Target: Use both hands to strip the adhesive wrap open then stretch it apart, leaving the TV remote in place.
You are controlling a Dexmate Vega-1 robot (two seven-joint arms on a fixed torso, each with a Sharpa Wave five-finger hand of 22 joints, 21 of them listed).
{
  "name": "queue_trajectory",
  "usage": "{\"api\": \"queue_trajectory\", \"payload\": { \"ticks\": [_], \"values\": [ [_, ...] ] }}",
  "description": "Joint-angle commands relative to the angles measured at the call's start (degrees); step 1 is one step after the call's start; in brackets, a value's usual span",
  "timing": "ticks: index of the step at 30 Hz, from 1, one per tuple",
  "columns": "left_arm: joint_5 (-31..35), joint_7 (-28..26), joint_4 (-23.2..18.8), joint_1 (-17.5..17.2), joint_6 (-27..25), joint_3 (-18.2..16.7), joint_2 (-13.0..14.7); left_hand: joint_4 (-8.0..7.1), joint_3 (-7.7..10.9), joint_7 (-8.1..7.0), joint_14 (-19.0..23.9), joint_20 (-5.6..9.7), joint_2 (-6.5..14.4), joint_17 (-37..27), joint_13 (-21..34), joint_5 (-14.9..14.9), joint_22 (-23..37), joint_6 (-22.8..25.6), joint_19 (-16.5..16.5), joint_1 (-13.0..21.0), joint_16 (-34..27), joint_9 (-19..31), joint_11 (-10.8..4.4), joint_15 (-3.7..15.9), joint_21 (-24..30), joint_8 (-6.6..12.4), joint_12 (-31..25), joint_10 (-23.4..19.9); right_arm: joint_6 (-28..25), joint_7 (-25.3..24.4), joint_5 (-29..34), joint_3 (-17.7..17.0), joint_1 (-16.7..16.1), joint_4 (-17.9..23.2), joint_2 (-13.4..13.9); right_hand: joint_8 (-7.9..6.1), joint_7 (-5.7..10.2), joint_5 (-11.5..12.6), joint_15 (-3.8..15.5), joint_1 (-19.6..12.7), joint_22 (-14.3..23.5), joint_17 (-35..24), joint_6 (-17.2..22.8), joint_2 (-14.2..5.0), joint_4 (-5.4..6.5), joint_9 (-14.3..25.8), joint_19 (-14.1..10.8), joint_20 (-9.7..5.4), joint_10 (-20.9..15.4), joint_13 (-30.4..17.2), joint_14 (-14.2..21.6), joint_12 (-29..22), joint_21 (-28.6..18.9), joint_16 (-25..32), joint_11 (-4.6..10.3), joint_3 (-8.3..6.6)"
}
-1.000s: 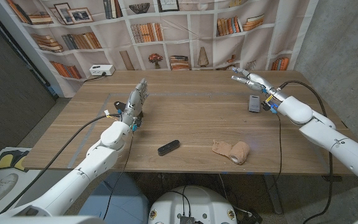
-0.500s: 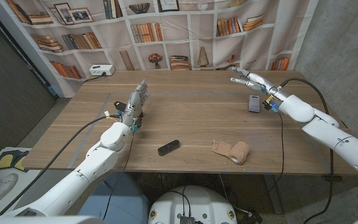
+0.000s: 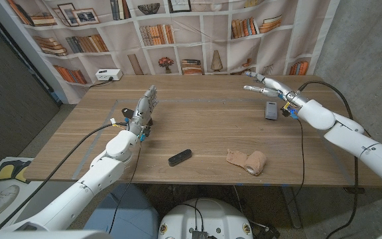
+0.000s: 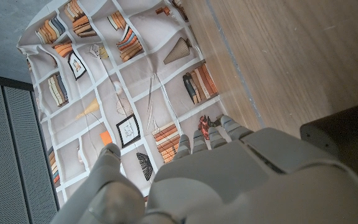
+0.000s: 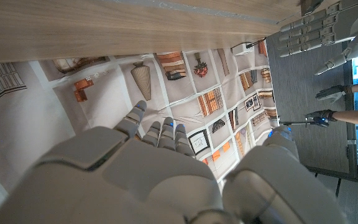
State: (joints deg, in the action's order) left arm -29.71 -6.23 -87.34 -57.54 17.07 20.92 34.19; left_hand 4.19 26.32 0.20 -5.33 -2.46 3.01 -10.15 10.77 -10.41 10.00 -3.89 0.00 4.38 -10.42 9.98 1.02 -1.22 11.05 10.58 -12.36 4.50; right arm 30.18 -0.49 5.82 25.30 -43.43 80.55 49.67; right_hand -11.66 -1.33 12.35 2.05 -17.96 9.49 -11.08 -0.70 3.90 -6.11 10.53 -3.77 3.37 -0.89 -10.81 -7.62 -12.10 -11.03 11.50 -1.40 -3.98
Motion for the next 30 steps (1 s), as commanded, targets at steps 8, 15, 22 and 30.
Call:
{"api": "queue_trajectory", "payload": {
  "ticks": [8, 15, 22, 30],
  "values": [
    [1.0, 0.6, 0.6, 0.6, -0.8, 1.1, 0.2, 0.46, 0.00, 0.64, -1.1, 0.22, 0.4, -0.2, 0.3, -0.2, 0.1, 0.9, -0.4, -0.3, 0.1, 0.1, -0.04, -0.14, 0.0, 0.32, 0.1, -0.4, -1.1, -3.2, 6.3, 0.6, -0.2, 1.4, 1.7, 0.08, 0.14, 0.6, 0.67, 2.8, 0.1, -0.3, 0.2, 0.59, 0.87, 0.2, -0.3, -2.17, 0.3, -0.3, 0.0, 0.2, 0.3, 0.4, 0.40, 1.55],
    [0.9, 0.2, 0.8, 0.2, -0.6, 1.0, 0.2, 0.47, 0.00, 0.57, -1.1, 0.23, 0.4, -0.2, 0.3, -0.2, 0.1, 0.6, -0.5, -0.4, 0.1, 0.1, 0.02, -0.13, 0.0, 0.18, 0.0, -0.4, -0.5, -3.9, 7.4, 1.2, 0.5, 0.5, 1.3, 0.18, 0.35, 0.8, 0.76, 3.8, 0.1, -0.4, 0.2, 0.99, 1.27, 0.2, 0.2, -1.63, 0.4, -0.3, 0.0, 0.2, 0.5, 0.4, 0.71, 2.15],
    [0.7, -0.4, 0.5, -0.4, -0.3, 0.5, 0.2, 0.50, 0.00, 0.52, -1.1, 0.27, 0.5, -0.2, 0.3, -0.2, 0.1, 0.5, -0.5, -0.4, 0.0, 0.1, 0.01, -0.16, 0.0, 0.12, 0.0, -0.5, 1.4, -4.7, 8.7, 2.0, 1.7, -1.6, 0.8, 0.25, 0.56, 0.9, 1.09, 4.3, 0.1, -0.4, 0.1, 1.35, 1.40, 0.2, 0.4, -1.24, 0.4, -0.3, -0.1, 0.3, 0.6, 0.3, 0.97, 2.52],
    [0.6, -0.8, -0.1, -1.2, -0.3, 0.0, 0.7, 0.52, -0.01, 0.50, -1.1, 0.26, 0.5, -0.2, 0.3, -0.2, 0.1, 0.5, -0.5, -0.4, 0.0, 0.1, -0.10, -0.14, 0.0, 0.09, 0.0, -0.5, 4.2, -7.3, 12.1, 3.0, 3.0, -4.2, 0.4, 0.75, 1.08, 1.3, 1.51, 5.2, 0.0, -0.4, -1.1, 2.11, 1.64, 0.2, -1.2, -0.46, 0.3, -0.3, 0.5, 0.3, 0.0, 0.5, 1.52, 3.30]
  ]
}}
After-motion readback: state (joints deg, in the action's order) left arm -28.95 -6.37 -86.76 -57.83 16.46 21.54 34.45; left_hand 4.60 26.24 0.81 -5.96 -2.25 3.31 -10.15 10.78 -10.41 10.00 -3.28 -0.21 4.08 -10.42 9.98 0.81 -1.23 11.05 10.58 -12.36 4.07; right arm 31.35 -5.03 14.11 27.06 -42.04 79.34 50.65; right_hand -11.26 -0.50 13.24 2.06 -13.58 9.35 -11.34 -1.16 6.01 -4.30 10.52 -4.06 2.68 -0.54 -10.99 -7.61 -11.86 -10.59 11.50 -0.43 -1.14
